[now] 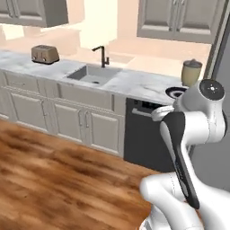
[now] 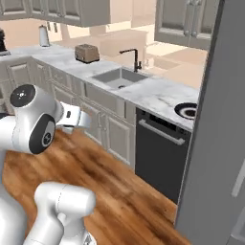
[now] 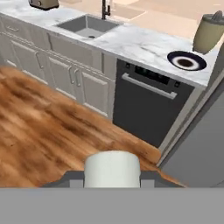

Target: Pick the marshmallow from the microwave and place it on plate located on the counter.

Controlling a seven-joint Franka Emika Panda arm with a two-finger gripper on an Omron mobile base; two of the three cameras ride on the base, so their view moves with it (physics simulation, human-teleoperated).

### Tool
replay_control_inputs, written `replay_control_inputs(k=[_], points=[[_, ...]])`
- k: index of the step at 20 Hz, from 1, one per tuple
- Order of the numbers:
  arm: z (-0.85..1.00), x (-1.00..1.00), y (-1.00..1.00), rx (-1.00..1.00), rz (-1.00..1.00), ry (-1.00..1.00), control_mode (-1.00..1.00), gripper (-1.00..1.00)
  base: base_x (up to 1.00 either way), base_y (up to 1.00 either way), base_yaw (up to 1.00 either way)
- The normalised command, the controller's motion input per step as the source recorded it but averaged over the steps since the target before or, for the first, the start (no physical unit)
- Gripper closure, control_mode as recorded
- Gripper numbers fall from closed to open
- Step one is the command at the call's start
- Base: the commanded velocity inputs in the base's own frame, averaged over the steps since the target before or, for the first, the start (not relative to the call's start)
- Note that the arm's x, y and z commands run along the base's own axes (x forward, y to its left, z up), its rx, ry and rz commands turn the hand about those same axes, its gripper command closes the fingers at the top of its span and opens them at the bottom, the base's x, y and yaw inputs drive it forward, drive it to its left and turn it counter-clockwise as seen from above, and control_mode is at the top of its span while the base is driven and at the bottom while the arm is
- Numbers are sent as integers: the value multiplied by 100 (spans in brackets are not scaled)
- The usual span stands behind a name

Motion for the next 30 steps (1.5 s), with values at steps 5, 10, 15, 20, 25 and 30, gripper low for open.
replay_control_inputs(k=[5, 10, 15, 20, 25, 30], points=[[0, 0, 0, 0, 0, 0, 100, 100, 43, 33, -77], [0, 0, 0, 0, 0, 0, 100, 100, 60, 47, -71], [0, 0, 0, 0, 0, 0, 100, 100, 77, 61, -54], [0, 0, 0, 0, 0, 0, 100, 100, 64, 74, -36], [0, 0, 0, 0, 0, 0, 100, 100, 43, 31, -9], [0, 0, 0, 0, 0, 0, 100, 100, 74, 3, 28]])
